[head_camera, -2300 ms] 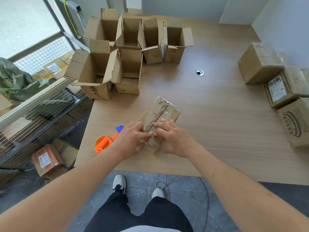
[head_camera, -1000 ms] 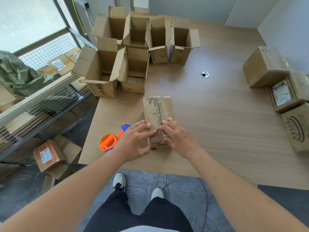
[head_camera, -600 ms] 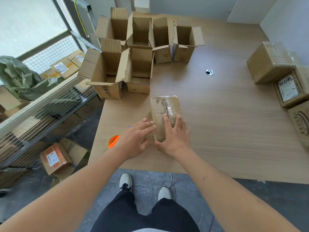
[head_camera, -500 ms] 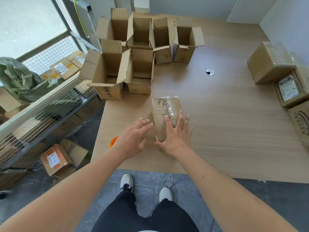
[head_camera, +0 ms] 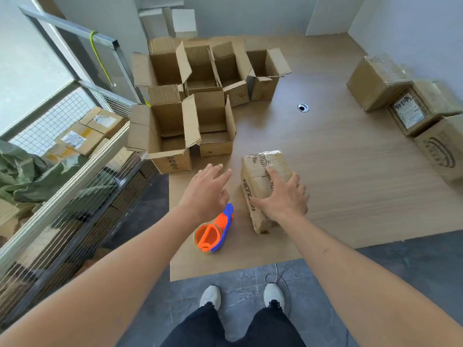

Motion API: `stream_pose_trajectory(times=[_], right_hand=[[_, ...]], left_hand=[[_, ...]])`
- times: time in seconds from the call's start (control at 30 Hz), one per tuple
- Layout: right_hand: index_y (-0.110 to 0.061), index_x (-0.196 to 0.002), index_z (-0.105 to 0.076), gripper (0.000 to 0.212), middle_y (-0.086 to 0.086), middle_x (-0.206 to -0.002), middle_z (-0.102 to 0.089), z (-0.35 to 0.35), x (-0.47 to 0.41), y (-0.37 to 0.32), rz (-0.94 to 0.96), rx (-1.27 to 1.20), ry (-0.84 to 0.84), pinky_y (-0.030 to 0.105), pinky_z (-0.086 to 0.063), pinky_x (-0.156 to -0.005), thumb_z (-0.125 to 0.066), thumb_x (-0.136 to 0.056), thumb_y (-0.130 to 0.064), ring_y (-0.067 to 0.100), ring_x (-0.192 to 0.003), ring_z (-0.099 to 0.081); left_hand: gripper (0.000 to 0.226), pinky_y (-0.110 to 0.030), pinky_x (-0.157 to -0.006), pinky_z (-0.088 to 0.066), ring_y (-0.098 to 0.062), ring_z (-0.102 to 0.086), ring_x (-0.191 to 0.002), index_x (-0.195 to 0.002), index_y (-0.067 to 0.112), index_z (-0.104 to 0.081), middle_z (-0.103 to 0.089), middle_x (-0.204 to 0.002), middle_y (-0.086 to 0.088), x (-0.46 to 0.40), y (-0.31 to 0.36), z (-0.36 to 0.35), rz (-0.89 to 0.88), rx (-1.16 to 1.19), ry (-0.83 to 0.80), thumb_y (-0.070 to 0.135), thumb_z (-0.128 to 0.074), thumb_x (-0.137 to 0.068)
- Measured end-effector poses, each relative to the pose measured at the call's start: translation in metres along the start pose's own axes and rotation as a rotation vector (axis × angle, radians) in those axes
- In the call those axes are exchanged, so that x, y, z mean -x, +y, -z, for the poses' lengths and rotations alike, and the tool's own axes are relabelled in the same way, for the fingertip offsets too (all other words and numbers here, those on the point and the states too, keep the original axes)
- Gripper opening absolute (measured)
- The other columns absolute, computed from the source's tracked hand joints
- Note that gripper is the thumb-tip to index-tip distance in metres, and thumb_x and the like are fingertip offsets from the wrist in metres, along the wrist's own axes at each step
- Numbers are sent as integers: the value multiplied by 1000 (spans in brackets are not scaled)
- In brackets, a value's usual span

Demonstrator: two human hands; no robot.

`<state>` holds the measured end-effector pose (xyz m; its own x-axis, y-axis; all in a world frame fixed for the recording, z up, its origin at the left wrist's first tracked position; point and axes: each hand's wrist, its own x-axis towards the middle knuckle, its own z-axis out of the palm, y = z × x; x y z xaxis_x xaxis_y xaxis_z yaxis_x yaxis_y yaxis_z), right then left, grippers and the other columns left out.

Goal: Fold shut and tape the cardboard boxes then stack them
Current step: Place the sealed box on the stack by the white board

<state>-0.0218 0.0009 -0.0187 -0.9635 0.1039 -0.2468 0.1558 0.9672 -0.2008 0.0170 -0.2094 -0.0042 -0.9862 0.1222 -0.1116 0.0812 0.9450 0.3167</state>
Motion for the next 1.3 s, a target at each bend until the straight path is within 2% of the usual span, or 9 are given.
stream_pose_trajectory(times=[0.23,0.53,0.9,1.07,1.3], right_hand=[[-58,-143,-28,101,9,-135,-35,64,32,-17,-85,-70,80,46,-38,-99,-65,-52,-82,36,-116,-46],[-59,-145,-25,103,8,-135,-34,155,56,8,-166,-127,148,52,-43,-91,-66,-53,-84,38,-119,-43],[-59,-146,-27,105,8,-142,-33,235,70,115,-202,-159,255,55,-44,-91,-66,-52,-85,39,-126,-41],[-55,-148,-30,103,11,-151,-32,262,69,180,-161,-149,248,56,-39,-101,-66,-55,-81,40,-134,-37],[-54,-149,-30,102,12,-153,-32,285,60,259,-138,-146,227,57,-36,-107,-68,-58,-78,40,-139,-36]], left_hand=[[63,-52,-123,-26,-35,-24,-152,-159,21,-32,-34,-163,-9,-14,14,58,-156,-113,7,32,-53,-101],[59,-49,-122,-28,-29,-33,-149,-157,25,-36,-40,-160,-7,-32,80,120,-272,-139,99,37,-53,-102],[57,-48,-121,-28,-30,-34,-147,-158,25,-35,-39,-161,-8,-42,222,144,-377,-206,153,39,-47,-104],[54,-49,-123,-19,-29,-29,-151,-157,27,-37,-36,-163,-5,-45,291,131,-361,-197,156,38,-46,-105],[54,-47,-124,-20,-29,-29,-151,-157,28,-37,-36,-163,-6,-63,368,105,-323,-199,119,38,-47,-105]])
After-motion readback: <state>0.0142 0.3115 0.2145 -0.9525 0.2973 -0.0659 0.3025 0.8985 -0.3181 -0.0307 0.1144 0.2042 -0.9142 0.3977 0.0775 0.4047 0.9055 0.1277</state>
